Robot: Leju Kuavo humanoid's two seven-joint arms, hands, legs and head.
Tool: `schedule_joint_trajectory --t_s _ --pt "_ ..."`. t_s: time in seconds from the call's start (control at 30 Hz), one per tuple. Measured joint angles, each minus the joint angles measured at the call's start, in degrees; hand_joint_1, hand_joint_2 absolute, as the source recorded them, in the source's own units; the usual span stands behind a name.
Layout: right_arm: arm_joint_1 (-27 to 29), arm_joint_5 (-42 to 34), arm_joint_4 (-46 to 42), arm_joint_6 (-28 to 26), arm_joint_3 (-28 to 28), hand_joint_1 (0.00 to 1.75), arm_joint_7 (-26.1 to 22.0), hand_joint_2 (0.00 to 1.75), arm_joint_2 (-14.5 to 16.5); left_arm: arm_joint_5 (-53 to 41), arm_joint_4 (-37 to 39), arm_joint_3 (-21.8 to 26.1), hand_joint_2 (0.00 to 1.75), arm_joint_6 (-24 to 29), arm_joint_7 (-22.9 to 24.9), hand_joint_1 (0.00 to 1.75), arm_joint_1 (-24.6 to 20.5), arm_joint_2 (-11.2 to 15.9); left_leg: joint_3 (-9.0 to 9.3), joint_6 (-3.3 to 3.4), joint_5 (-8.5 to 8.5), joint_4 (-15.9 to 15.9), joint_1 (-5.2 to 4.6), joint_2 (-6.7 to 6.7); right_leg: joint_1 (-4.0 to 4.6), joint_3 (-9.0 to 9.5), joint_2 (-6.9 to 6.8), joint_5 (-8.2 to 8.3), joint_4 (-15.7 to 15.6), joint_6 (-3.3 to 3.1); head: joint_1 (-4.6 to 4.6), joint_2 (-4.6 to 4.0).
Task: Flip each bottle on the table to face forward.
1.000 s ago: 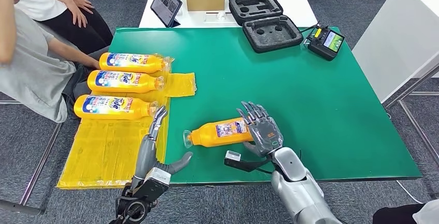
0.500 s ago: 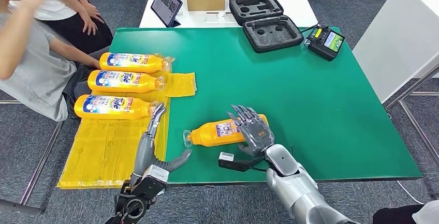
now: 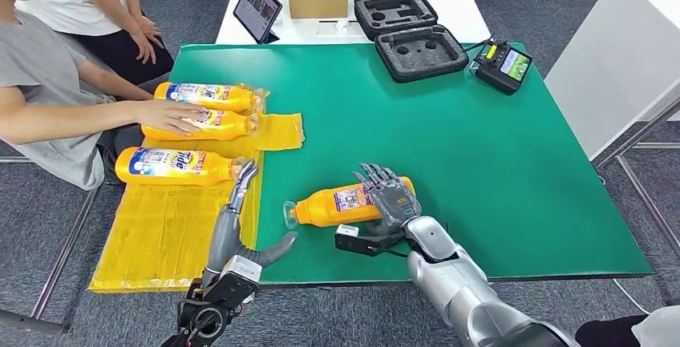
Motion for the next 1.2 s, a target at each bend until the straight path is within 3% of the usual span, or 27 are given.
schedule_joint_trajectory --t_s 0.43,0.7,0.93,1.07,1.2 --pt "-2.48 -2.29 1.67 7.41 0.34 1.75 0.58 1.75 -0.07 0.08 1.03 -0.45 1.75 -0.08 0.0 0.0 -0.99 0.16 0.13 0.04 0.05 0.01 -0.01 -0.01 -0.01 0.14 -0.03 0.0 -0.01 0.0 0.01 0.0" --pt "-2.66 -5.74 1.68 9.25 0.35 1.75 -2.04 1.75 -0.25 -0.43 1.82 -0.91 1.75 -0.69 0.0 0.0 -1.64 0.16 0.17 0.04 0.05 0.01 -0.01 -0.01 -0.01 0.19 -0.03 0.0 -0.01 0.0 0.0 0.0" --pt "-2.94 -27.38 1.62 21.86 -5.3 1.75 -18.75 1.75 -0.35 3.14 0.87 -0.96 1.75 2.23 0.0 0.0 -2.09 0.14 0.51 -0.08 -0.12 0.0 -0.01 0.23 0.0 0.42 0.18 0.02 -0.02 -0.01 0.01 0.0" --pt "-1.08 -40.5 -0.44 28.14 -7.73 1.75 -21.23 1.75 0.05 8.28 -2.78 -0.95 1.75 5.96 0.0 0.0 -1.61 0.14 0.52 -0.1 -0.11 0.0 0.03 0.21 0.06 0.44 0.19 0.02 -0.01 -0.03 0.0 0.0" --pt "1.56 -49.61 -3.56 29.17 -8.16 1.75 -21.49 1.75 0.2 10.92 -5.75 -0.94 1.75 6.86 -0.01 0.0 -1.18 0.1 0.46 -0.11 -0.1 -0.01 0.08 0.18 0.08 0.4 0.19 0.02 0.0 -0.03 0.0 0.0"
